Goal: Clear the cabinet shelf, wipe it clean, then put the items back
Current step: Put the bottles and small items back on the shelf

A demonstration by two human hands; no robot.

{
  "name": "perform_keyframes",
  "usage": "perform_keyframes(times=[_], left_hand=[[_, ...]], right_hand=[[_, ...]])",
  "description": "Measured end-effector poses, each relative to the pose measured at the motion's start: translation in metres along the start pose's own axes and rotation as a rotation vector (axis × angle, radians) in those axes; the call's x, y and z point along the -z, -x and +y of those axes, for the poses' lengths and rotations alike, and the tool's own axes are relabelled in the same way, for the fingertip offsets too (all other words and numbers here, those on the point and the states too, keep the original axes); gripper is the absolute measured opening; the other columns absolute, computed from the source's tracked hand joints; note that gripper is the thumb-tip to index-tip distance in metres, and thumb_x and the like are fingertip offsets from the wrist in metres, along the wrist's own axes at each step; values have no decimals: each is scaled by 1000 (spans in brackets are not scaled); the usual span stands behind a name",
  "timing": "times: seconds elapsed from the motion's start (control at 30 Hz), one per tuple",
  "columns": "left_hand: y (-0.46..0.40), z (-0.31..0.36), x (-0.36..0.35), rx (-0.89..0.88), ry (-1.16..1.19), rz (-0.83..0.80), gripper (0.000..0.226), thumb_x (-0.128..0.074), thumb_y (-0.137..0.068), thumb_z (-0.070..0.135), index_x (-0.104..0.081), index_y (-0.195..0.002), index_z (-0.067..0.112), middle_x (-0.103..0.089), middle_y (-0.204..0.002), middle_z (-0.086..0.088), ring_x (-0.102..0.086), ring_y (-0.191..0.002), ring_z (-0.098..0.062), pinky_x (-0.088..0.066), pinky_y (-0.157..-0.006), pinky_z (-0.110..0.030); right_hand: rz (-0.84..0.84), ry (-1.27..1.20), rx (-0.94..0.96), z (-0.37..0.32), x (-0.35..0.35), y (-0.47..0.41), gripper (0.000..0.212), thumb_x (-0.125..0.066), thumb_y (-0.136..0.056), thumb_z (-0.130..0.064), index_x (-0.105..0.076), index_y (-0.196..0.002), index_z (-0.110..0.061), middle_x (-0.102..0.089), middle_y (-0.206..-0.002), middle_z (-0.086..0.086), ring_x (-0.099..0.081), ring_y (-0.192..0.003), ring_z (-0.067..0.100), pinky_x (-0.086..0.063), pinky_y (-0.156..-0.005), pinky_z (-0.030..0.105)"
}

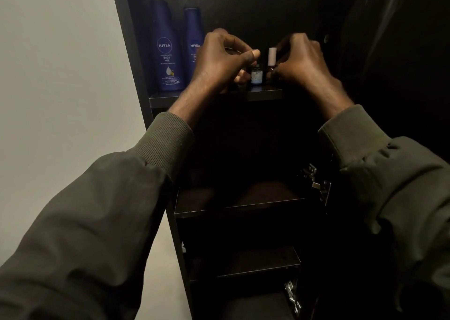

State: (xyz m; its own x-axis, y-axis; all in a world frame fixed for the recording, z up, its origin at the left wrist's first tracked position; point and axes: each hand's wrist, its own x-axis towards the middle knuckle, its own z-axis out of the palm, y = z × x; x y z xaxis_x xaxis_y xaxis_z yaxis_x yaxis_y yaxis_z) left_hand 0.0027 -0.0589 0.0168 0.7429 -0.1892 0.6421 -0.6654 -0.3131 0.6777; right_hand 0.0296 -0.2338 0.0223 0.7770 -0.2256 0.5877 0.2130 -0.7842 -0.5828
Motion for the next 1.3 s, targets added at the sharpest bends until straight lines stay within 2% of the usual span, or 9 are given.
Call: perform_keyframes(times=[0.33, 0.63, 0.77, 0.83, 0.9, 0.97, 1.07, 1.23, 1.3], left_hand=[[1, -7, 3, 12, 21, -11, 20, -68, -89, 20, -69, -101, 5, -73, -95, -11, -71, -73, -18, -55, -64, -25], [2, -7, 4, 20, 3, -8, 19, -69, -88, 20, -70, -100, 5, -73, -94, -10, -70, -69, -14, -53, -59, -21], [9, -1, 6, 44, 36, -17, 19, -66, -89, 18, -69, -102, 4, -72, -97, -13, -68, -72, -17, -54, -59, -21], [17, 2, 8, 58, 84, -19, 19, -64, -91, 17, -67, -105, 3, -71, -98, -12, -68, -76, -20, -56, -61, -21], [33, 5, 10, 48, 147, -22, 20, -63, -92, 17, -67, -106, 3, -72, -99, -12, -70, -81, -24, -58, -65, -23], [57, 5, 10, 16, 183, -33, 22, -61, -93, 19, -66, -109, 5, -72, -101, -11, -72, -85, -24, -59, -70, -27], [102, -5, 5, -1, 195, -4, 23, -60, -94, 23, -66, -111, 8, -73, -100, -9, -72, -80, -21, -60, -71, -30], [182, -54, -24, 176, 184, -31, 18, -62, -94, 24, -71, -100, 9, -75, -87, -5, -72, -68, -20, -56, -61, -27], [214, -77, -38, 295, 206, -65, 18, -62, -93, 23, -72, -97, 9, -75, -83, -6, -72, -68, -24, -58, -61, -31]], right_hand=[[10, 32, 9, 6, -3, 3, 55, -75, -81, -11, -51, -130, -21, -55, -129, 4, -58, -112, 17, -46, -74, 24], [47, 74, 34, 7, -2, 6, 52, -76, -80, -11, -54, -127, -21, -59, -124, 2, -59, -108, 14, -48, -77, 23], [211, 83, 108, 3, 5, 22, 43, -76, -80, -13, -57, -117, -24, -59, -120, 0, -59, -106, 12, -48, -80, 21], [318, -2, 165, -1, 11, 45, 38, -76, -79, -16, -57, -110, -27, -60, -112, -5, -59, -97, 4, -52, -81, 19], [340, -139, 218, -5, 18, 79, 33, -75, -81, -19, -57, -108, -25, -61, -105, -8, -60, -88, 0, -53, -75, 13], [313, -276, 253, -4, 22, 116, 28, -74, -81, -19, -60, -105, -20, -62, -99, -11, -61, -85, -3, -50, -72, 9], [236, -416, 250, 7, 17, 164, 22, -76, -80, -18, -64, -98, -15, -66, -90, -9, -64, -82, 0, -52, -72, 14], [-58, -578, 76, 46, -33, 233, 12, -75, -82, -10, -66, -89, -14, -68, -81, -1, -63, -72, 3, -48, -61, 13], [-184, -603, -23, 66, -58, 260, 12, -75, -82, -11, -67, -85, -19, -68, -78, 2, -61, -67, 3, -48, -60, 16]])
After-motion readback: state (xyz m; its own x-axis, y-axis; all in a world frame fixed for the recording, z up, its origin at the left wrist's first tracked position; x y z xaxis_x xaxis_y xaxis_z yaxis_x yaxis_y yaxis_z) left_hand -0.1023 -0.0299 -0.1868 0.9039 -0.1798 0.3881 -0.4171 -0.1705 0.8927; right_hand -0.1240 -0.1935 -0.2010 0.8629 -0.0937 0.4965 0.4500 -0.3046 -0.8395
